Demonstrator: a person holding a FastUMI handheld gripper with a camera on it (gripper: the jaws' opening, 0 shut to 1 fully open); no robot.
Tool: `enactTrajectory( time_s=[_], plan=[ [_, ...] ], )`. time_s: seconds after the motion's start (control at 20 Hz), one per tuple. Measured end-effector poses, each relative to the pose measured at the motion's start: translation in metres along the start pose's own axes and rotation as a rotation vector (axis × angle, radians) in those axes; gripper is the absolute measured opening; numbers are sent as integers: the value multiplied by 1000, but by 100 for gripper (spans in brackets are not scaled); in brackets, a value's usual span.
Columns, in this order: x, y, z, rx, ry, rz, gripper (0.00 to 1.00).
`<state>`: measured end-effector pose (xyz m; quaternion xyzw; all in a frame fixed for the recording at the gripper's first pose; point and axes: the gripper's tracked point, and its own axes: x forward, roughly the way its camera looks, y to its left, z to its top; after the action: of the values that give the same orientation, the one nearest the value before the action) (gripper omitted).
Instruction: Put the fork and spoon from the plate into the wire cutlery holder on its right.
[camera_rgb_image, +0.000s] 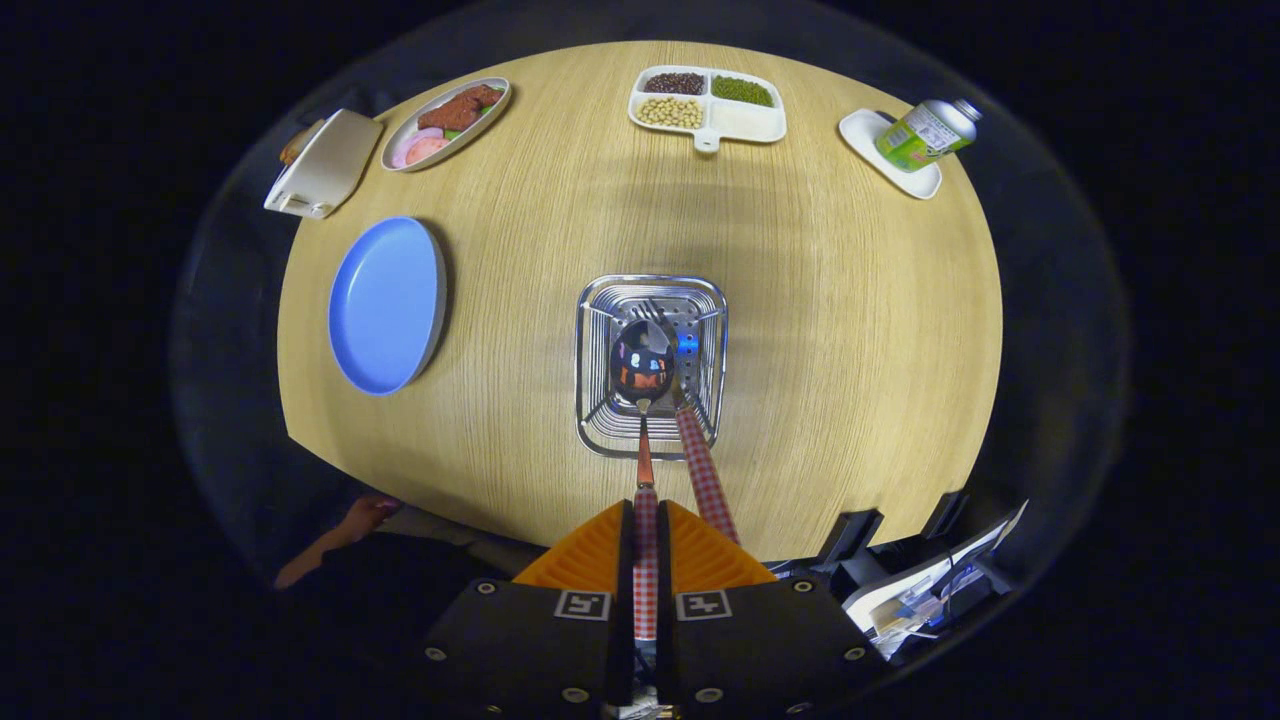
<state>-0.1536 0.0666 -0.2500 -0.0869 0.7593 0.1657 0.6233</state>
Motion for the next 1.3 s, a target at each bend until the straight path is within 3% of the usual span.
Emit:
enactTrajectory(
  time_s=[0.25, 0.5, 1.05, 1.15, 1.3],
  plan=[
    [8, 2, 14, 48, 71, 41, 11],
    [5, 5, 31, 52, 23, 52, 12],
    [-49, 2, 71, 167, -360, 116, 19],
    [-59, 0, 75, 166, -442, 131, 28],
    [-78, -4, 89, 168, -608, 137, 50]
  ],
)
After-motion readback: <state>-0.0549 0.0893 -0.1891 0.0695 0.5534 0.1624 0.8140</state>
